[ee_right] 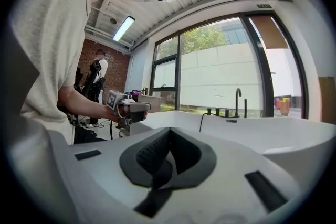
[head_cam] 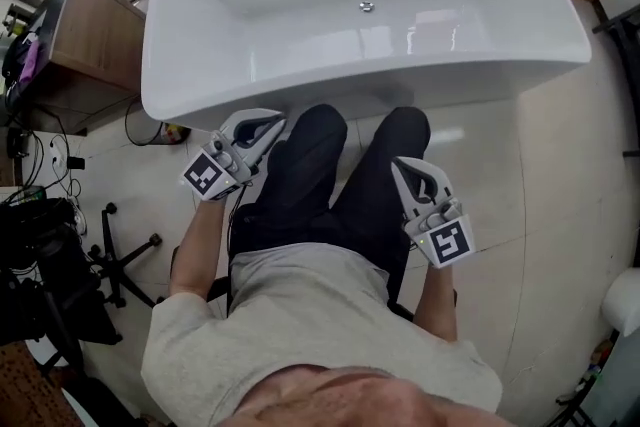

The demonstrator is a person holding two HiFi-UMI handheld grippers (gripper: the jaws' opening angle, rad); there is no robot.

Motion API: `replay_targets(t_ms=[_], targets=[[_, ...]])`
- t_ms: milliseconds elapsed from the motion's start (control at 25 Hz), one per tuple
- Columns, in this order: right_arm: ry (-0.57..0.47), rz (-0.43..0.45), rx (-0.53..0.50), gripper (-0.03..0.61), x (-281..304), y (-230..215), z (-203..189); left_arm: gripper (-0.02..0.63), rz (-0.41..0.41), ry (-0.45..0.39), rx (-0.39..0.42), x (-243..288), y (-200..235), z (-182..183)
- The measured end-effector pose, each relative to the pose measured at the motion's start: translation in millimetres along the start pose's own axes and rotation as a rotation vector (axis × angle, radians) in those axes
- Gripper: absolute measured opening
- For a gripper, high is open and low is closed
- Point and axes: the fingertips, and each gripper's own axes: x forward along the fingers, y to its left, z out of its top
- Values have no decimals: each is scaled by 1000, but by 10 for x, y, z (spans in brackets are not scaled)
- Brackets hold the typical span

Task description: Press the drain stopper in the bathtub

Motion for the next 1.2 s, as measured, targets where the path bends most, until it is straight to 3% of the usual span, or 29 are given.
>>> replay_targets(t_ms=[160, 360, 560, 800, 1200], targets=[[81, 71, -81, 0, 63, 30, -132, 6, 88, -6, 11, -21, 257, 34], [175, 41, -110, 0, -190, -329, -339, 6, 53, -90, 43, 186, -40, 383], [50, 134, -181, 0, -286, -644, -189, 6, 158, -171, 20, 212, -243, 532], [-81, 266, -165, 0, -379, -926, -109, 6, 254, -131, 85, 419, -694, 505], [-76, 465, -216, 0, -702, -1200, -271, 6, 390, -90, 126, 903, -1390, 437]])
